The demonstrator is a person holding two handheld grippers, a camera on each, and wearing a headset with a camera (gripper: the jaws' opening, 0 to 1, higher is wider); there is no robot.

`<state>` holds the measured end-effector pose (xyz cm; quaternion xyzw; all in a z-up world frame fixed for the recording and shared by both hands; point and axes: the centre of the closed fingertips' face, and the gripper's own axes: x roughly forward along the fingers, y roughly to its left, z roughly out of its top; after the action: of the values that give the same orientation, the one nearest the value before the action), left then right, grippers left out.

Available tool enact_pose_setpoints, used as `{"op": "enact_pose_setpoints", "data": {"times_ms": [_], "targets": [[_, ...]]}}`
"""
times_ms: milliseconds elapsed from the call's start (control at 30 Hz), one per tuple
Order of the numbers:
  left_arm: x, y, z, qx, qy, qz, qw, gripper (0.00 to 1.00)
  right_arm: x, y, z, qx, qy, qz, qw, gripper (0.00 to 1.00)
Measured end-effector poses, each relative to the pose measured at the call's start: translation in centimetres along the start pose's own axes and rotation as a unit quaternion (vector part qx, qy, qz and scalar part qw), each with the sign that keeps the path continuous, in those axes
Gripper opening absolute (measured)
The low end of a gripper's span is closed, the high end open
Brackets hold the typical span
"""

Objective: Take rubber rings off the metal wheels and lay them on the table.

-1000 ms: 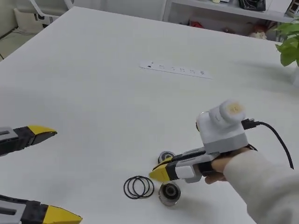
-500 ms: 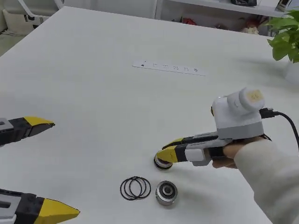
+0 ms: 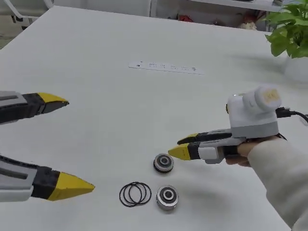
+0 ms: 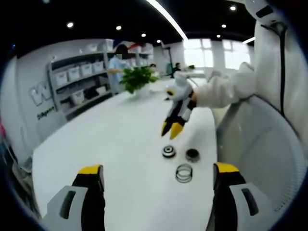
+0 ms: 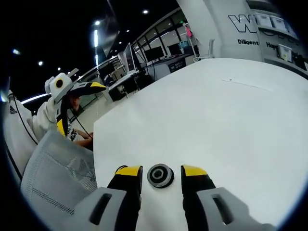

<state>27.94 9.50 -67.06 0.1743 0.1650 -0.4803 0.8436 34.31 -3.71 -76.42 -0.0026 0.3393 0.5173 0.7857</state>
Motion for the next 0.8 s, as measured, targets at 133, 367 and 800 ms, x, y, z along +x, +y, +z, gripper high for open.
{"op": "enact_pose_setpoints", "data": {"times_ms": [133,367,800], "targets": [[1.1,0.4,1.4,0.013,-0.009,-0.012,0.9998,0.95,0.0,-0.1,-0.5,-0.009,0.004,0.005,0.9999,0.31],[3.5,0.9,3.2,0.033,-0.022,-0.030,0.9988,0.93,0.1,-0.1,-1.4,-0.054,0.016,0.009,0.9984,0.29],[9.3,1.0,3.9,0.060,-0.042,-0.052,0.9959,0.77,1.3,-0.3,-3.4,-0.074,0.045,0.028,0.9958,0.30]]}}
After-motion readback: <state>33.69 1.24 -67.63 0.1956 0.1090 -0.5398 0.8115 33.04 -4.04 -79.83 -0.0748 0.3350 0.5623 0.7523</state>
